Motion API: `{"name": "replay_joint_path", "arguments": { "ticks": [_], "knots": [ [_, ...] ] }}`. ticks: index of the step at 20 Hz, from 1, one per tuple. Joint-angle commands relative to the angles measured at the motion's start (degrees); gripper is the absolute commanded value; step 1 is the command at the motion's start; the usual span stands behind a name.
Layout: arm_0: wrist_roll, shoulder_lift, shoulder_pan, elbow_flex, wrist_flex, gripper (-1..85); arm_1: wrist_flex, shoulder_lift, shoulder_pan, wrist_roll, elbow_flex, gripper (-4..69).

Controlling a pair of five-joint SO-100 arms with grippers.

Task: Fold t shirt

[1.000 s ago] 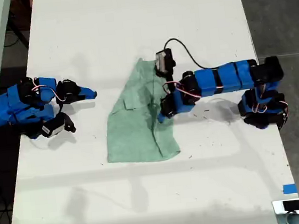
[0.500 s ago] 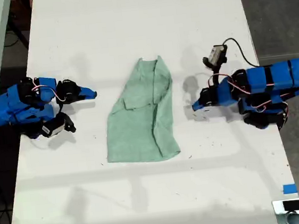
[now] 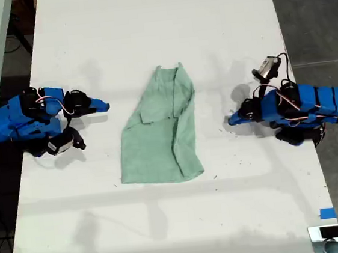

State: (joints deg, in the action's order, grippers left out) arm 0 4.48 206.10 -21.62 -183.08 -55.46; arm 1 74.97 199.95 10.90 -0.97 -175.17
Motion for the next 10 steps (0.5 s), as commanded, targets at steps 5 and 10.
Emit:
{"name": "replay_joint_path", "arguments": {
  "ticks": [5, 10],
  "knots": [
    [-0.8, 0.4, 1.0, 0.1, 0.0, -0.2, 0.6, 0.8, -2.2, 0.0, -3.0, 6.6],
    [-0.8, 0.4, 1.0, 0.1, 0.0, -0.2, -0.3, 0.8, -2.1, 2.7, -3.2, 4.2]
  ]
}}
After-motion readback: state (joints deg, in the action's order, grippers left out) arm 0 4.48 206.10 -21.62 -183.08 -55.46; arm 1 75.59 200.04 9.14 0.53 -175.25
